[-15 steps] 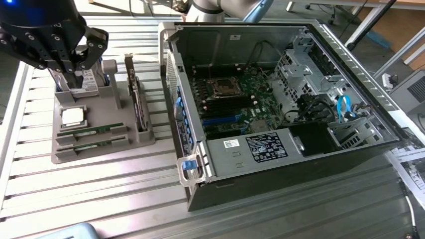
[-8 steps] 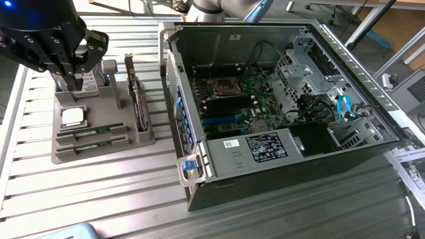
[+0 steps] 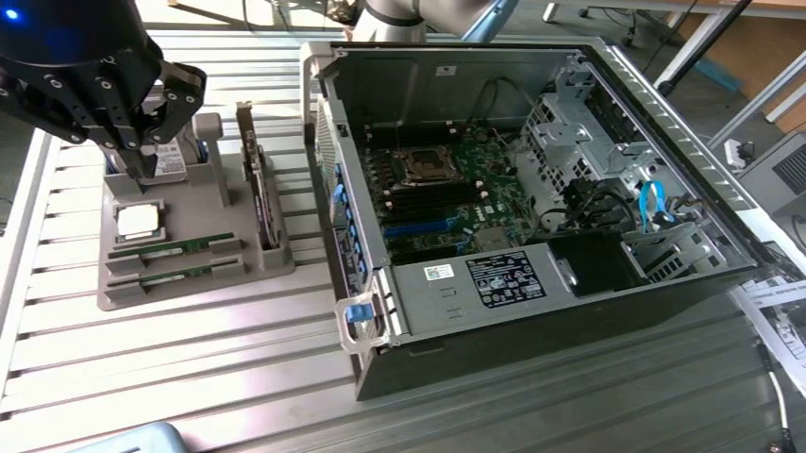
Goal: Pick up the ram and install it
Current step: 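Reach for the ram, then pick up the ram and move it above insertion slot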
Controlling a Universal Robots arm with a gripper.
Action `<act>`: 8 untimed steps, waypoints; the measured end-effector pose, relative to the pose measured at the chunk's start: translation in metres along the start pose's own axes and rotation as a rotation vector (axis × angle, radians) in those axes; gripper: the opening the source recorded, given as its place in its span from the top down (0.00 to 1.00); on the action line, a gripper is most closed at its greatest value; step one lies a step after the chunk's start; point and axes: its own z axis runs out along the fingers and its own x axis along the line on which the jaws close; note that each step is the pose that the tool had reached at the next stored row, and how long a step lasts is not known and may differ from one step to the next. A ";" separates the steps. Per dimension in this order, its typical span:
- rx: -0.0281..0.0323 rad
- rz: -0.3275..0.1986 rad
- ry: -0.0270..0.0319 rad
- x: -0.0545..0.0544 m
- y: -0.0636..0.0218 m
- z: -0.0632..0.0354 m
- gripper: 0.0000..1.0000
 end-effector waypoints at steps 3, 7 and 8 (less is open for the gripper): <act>0.0000 0.000 0.0000 0.000 -0.0012 -0.0001 0.89; 0.0000 0.000 0.0000 0.000 -0.0013 -0.0001 0.89; 0.0000 0.000 0.0000 0.000 -0.0013 0.0000 0.89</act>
